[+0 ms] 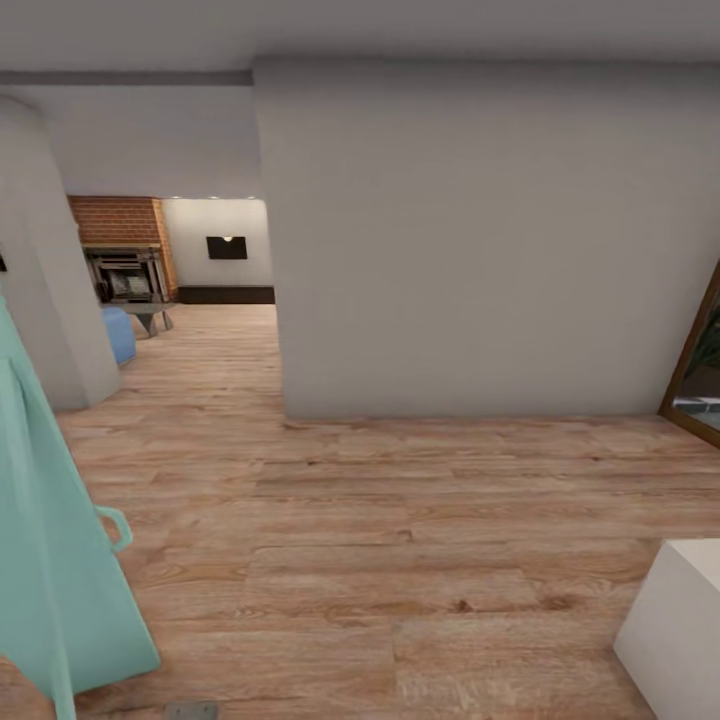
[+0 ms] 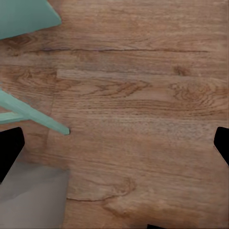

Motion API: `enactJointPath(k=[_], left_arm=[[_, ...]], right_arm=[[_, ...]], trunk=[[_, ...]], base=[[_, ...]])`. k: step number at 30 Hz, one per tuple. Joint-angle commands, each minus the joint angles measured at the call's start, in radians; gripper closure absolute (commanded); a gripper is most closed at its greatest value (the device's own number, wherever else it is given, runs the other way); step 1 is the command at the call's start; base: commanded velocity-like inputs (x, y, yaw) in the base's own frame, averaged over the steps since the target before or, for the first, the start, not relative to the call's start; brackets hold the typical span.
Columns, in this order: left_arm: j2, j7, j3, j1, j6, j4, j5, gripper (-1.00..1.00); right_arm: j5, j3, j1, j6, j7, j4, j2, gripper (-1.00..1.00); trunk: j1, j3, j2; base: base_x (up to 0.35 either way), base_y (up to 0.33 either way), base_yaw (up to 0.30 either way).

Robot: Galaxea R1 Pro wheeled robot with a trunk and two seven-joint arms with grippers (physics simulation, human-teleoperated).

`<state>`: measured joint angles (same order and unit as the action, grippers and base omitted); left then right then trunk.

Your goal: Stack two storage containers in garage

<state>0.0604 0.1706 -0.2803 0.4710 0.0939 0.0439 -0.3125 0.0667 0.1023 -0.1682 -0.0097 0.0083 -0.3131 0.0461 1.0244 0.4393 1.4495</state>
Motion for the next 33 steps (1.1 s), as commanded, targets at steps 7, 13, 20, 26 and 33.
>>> enactJointPath(k=[7, 13, 20, 26, 33], left_arm=[[-0.001, 0.0, -0.009, 0.001, 0.006, 0.004, -0.008, -1.0], [-0.001, 0.0, -0.009, 0.001, 0.006, 0.004, -0.008, -1.0], [-0.001, 0.0, -0.009, 0.001, 0.006, 0.004, -0.008, -1.0], [0.0, 0.0, -0.009, 0.001, 0.006, 0.004, -0.008, -1.0], [-0.001, 0.0, -0.009, 0.001, 0.006, 0.004, -0.008, -1.0]], right_arm=[[0.007, 0.0, -0.001, -0.001, 0.001, 0.0, 0.0, -1.0], [0.007, 0.0, -0.001, -0.001, 0.001, 0.0, 0.0, -1.0], [0.007, 0.0, -0.001, -0.001, 0.001, 0.0, 0.0, -1.0], [0.007, 0.0, -0.001, -0.001, 0.001, 0.0, 0.002, -1.0], [0.008, 0.0, -0.001, -0.001, 0.001, 0.0, 0.003, -1.0]], trunk=[[0.001, 0.001, 0.001], [0.001, 0.001, 0.001], [0.001, 0.001, 0.001], [0.001, 0.001, 0.001], [0.001, 0.001, 0.001]], base=[[0.34, 0.0, 0.0], [0.34, 0.0, 0.0], [0.34, 0.0, 0.0], [0.341, 0.0, 0.001], [0.341, 0.0, 0.128]])
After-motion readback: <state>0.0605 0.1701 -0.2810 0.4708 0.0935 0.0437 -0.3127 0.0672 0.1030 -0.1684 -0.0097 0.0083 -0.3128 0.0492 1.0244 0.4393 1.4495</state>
